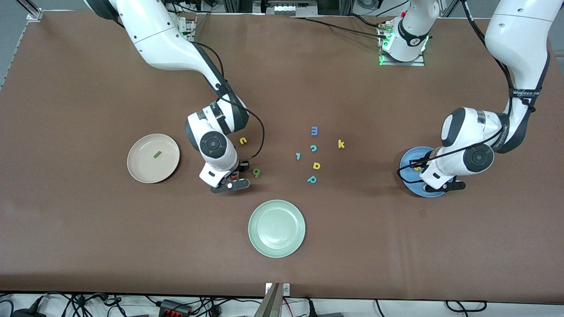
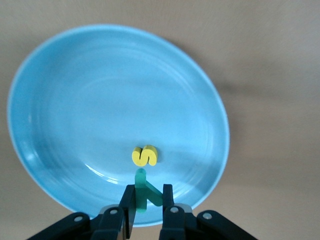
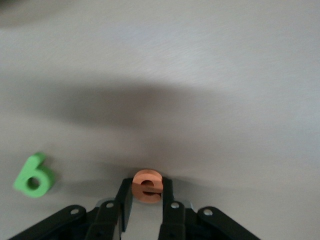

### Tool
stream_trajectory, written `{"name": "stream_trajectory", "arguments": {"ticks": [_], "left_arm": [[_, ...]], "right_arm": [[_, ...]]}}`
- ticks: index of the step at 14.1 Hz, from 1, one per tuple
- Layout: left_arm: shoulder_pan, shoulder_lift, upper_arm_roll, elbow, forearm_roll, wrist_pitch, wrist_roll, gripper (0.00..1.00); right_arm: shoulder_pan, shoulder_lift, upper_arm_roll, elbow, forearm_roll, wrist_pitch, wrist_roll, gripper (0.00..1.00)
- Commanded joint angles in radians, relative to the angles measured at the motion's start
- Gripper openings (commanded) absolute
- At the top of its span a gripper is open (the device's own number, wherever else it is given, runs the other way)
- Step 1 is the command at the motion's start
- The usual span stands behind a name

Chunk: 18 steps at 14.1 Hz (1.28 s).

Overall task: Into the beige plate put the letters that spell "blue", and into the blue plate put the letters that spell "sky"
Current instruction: 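Drop the e on the beige plate while the left gripper drops y, then grasp the yellow u with the right gripper while the left gripper grasps k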

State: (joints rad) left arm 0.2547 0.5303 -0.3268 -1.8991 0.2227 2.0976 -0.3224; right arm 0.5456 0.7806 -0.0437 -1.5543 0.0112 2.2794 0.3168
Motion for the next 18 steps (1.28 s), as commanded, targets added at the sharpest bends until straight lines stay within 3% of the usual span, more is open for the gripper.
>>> {"name": "stream_trajectory", "arguments": {"ticks": [1, 2, 4, 6, 11, 14, 16, 17, 18], "left_arm": [[0.017, 0.002, -0.011, 0.001, 0.024, -0.001, 0.005, 0.86], [0.018, -0.001, -0.015, 0.005, 0.021, -0.002, -0.003, 1.00], [0.011, -0.010, -0.029, 0.006, 0.021, -0.011, -0.020, 1.00], [0.011, -0.024, -0.087, 0.006, 0.017, -0.059, -0.067, 1.00], [-0.001, -0.036, -0.326, -0.012, 0.023, -0.080, -0.263, 1.00], [-0.070, -0.039, -0.342, -0.093, 0.026, 0.062, -0.311, 1.00], [-0.089, -0.033, -0.340, -0.191, 0.027, 0.241, -0.322, 1.00], [-0.089, -0.029, -0.339, -0.231, 0.032, 0.316, -0.325, 1.00], [-0.089, -0.026, -0.334, -0.259, 0.034, 0.364, -0.325, 1.00]], "right_arm": [[-0.055, -0.038, 0.004, -0.003, -0.008, -0.012, 0.012, 0.17], [-0.085, -0.058, 0.002, -0.018, -0.010, -0.026, 0.011, 0.17], [-0.140, -0.108, 0.001, -0.062, -0.014, -0.081, -0.002, 0.17], [-0.173, -0.170, -0.013, -0.142, -0.020, -0.106, -0.016, 0.17], [-0.185, -0.314, -0.108, -0.407, -0.020, -0.113, -0.086, 0.17], [-0.214, -0.340, -0.110, -0.475, -0.020, -0.112, -0.113, 0.17], [-0.220, -0.343, -0.110, -0.495, -0.020, -0.106, -0.113, 0.21], [-0.220, -0.339, -0.110, -0.491, -0.017, -0.103, -0.108, 0.55], [-0.220, -0.336, -0.110, -0.480, -0.011, -0.101, -0.096, 1.00]]}}
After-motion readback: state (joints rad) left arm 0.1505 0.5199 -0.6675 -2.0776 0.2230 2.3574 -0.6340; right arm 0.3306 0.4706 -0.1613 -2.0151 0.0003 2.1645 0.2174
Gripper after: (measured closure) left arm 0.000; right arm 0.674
